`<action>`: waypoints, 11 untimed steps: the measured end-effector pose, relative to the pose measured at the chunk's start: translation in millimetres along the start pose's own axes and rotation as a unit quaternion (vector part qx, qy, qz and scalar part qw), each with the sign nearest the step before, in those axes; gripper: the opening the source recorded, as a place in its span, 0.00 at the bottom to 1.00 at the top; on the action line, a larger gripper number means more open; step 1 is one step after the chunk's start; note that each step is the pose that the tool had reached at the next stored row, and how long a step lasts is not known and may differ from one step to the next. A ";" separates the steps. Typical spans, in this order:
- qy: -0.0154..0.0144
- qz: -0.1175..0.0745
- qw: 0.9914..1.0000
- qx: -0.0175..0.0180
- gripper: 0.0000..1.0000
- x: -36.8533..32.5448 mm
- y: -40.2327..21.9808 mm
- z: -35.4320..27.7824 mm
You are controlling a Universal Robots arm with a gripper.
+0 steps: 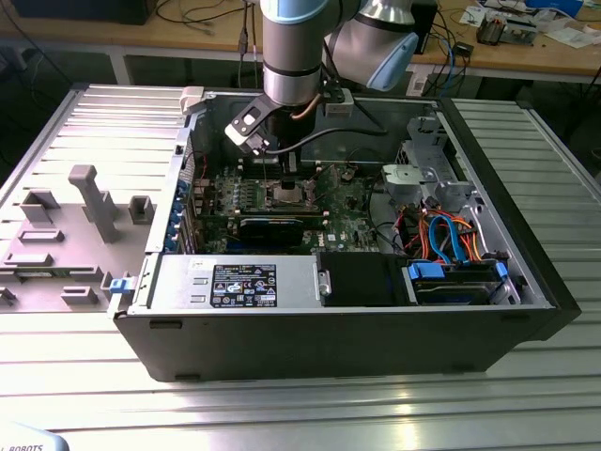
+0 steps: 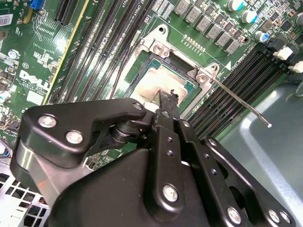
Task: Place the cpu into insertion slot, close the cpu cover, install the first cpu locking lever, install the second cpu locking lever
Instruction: 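Close the cpu cover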
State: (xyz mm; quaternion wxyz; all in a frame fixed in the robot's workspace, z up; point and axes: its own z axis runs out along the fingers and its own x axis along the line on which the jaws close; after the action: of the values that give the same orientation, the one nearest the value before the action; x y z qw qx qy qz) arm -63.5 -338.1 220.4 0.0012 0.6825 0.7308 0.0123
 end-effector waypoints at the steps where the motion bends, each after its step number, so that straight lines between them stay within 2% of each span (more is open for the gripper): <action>1: 0.000 0.000 1.000 0.000 0.11 0.0 0.0 0.0; 6: 0.000 0.000 1.000 0.000 0.11 0.1 0.1 -0.5; 11: -0.001 0.000 1.000 0.000 0.11 0.1 0.2 -5.6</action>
State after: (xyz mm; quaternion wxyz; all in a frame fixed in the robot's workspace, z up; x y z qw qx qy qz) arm -63.4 -338.1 226.0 0.0021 0.6824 0.7309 0.0113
